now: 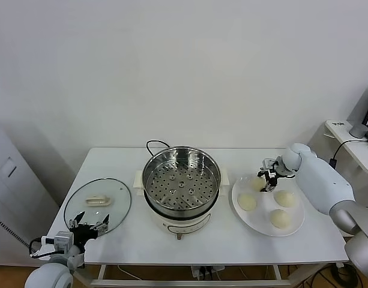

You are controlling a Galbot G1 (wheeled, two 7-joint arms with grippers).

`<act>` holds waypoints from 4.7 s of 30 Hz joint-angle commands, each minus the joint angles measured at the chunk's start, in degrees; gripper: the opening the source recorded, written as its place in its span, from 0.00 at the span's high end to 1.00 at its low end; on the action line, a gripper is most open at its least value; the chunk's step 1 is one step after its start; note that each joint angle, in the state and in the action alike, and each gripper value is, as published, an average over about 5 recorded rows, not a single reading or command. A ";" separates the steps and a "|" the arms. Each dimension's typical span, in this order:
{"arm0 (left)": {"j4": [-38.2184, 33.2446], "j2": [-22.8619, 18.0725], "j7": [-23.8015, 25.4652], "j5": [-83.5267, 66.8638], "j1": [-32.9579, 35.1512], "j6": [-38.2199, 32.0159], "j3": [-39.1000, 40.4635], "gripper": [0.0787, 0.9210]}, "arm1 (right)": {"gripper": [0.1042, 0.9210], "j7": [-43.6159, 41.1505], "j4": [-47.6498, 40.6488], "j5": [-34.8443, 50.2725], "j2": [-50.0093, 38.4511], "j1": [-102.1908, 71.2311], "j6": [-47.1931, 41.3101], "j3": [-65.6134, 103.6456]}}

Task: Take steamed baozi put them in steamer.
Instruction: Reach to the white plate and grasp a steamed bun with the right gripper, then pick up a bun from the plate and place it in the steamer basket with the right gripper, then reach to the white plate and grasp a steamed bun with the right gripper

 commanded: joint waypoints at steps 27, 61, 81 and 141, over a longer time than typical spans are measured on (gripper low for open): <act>-1.02 0.56 -0.18 -0.09 0.83 0.39 0.48 0.12 | 0.51 -12.04 16.12 22.95 9.27 36.30 28.28 -28.19; -1.21 1.32 -0.13 -0.17 0.77 0.14 -0.04 0.12 | 0.50 -14.25 16.20 -15.99 23.05 16.38 42.57 -15.54; -1.35 1.34 -0.04 -0.39 0.66 0.07 0.25 0.12 | 0.47 -12.19 15.80 -22.78 24.35 13.41 42.57 -12.06; -4.87 0.13 -0.18 -1.20 2.71 0.77 -1.03 0.12 | 0.12 -4.46 19.20 33.57 -9.51 12.14 -8.61 -37.29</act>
